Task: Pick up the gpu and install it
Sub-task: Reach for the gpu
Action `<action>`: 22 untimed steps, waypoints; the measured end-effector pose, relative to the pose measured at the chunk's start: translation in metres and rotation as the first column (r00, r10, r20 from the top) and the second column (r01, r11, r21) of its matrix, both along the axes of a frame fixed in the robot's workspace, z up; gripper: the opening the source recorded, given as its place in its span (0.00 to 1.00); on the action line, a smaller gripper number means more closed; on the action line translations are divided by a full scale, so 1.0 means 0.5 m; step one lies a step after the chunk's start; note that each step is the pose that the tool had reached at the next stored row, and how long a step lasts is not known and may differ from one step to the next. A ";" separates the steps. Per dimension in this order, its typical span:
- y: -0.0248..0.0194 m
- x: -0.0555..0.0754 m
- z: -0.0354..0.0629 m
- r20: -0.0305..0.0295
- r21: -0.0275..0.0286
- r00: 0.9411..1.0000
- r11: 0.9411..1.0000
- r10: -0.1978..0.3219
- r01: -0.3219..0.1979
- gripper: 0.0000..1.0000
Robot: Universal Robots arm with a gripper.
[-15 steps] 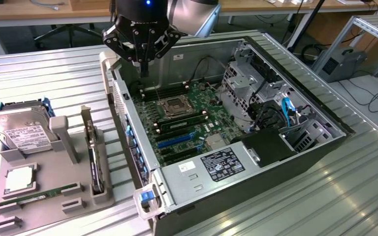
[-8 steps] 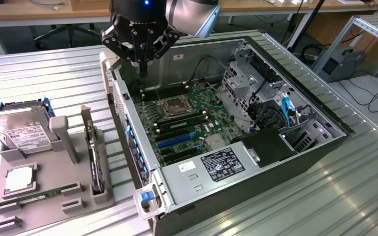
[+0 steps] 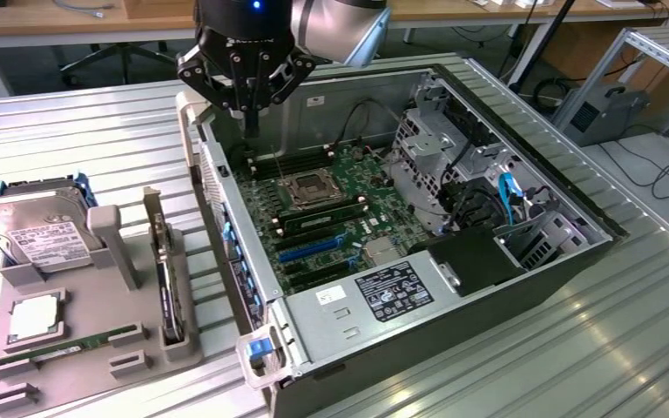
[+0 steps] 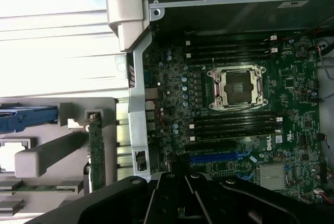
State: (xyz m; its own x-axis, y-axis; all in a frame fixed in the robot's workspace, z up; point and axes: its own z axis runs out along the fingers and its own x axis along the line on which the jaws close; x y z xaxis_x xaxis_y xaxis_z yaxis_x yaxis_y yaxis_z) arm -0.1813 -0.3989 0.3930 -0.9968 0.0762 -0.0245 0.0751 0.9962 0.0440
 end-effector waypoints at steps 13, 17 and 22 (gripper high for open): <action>-0.0001 -0.015 0.000 0.000 0.000 1.000 1.000 0.000 0.000 0.11; 0.0000 -0.022 0.000 0.000 0.000 1.000 1.000 0.000 0.000 0.11; 0.0000 -0.030 0.000 0.000 0.000 1.000 1.000 0.000 0.000 0.11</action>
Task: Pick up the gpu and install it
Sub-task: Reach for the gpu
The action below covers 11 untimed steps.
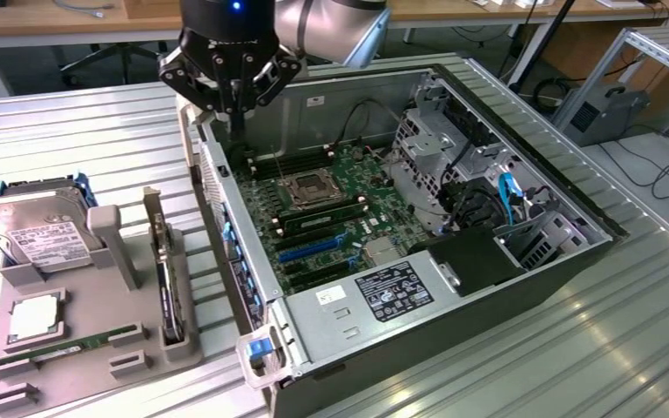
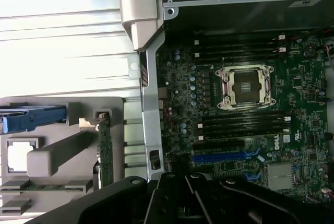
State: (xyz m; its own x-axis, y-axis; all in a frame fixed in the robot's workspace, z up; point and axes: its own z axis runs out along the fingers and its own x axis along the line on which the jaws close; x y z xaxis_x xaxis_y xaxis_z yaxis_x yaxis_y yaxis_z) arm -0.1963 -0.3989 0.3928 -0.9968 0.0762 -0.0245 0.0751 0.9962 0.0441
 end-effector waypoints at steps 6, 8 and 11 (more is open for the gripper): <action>0.0000 -0.011 0.000 0.000 0.000 1.000 1.000 0.000 0.000 0.11; 0.0001 -0.013 0.000 0.000 0.000 1.000 1.000 0.000 0.000 0.11; 0.0000 -0.016 0.000 0.000 0.000 1.000 1.000 0.000 0.000 0.11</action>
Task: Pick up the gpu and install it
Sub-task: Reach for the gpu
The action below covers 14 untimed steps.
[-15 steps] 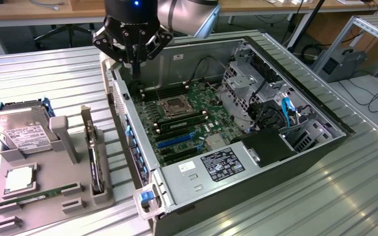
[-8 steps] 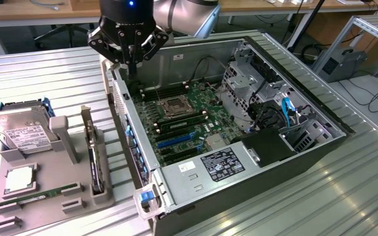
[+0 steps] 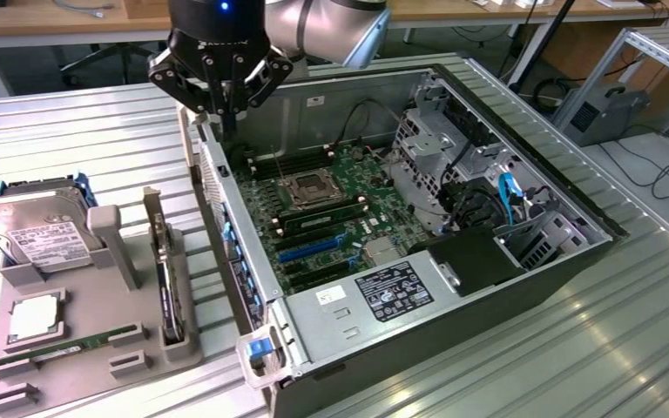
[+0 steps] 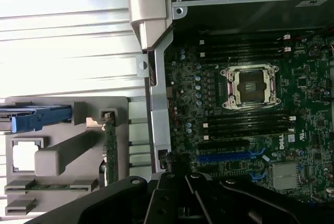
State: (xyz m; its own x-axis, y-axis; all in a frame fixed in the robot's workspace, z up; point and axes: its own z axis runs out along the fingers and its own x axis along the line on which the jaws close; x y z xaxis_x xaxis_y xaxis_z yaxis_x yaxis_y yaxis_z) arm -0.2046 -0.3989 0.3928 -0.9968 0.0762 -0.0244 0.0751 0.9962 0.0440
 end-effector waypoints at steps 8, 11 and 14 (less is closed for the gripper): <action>0.0000 -0.009 0.000 0.000 0.000 1.000 1.000 0.000 0.000 0.11; 0.0000 -0.011 0.000 0.000 0.000 1.000 1.000 0.000 0.000 0.11; 0.0000 -0.013 0.000 0.000 0.000 1.000 1.000 0.000 0.000 0.11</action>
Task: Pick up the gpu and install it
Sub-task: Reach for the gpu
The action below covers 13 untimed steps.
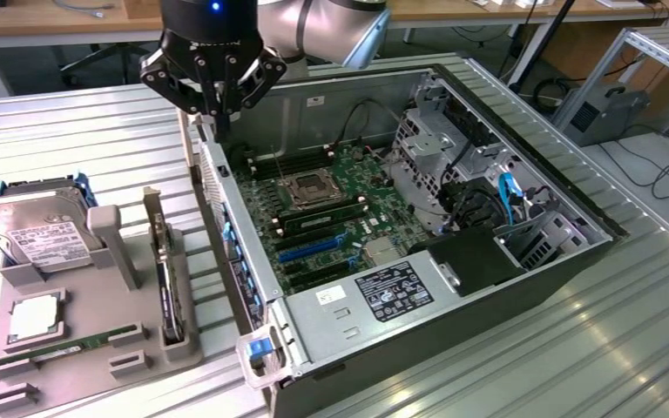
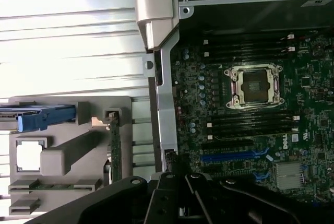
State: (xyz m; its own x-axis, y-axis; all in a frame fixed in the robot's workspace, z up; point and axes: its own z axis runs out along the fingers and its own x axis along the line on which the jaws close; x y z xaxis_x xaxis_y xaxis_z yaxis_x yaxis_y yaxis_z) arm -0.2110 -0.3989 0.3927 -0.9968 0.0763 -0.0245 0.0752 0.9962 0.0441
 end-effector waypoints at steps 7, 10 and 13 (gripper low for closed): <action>0.0000 -0.006 0.000 0.000 0.000 1.000 1.000 0.000 0.000 0.11; 0.0000 -0.009 0.000 0.000 0.000 1.000 1.000 0.000 0.000 0.11; 0.0000 -0.012 0.000 0.000 0.000 1.000 1.000 0.000 0.000 0.11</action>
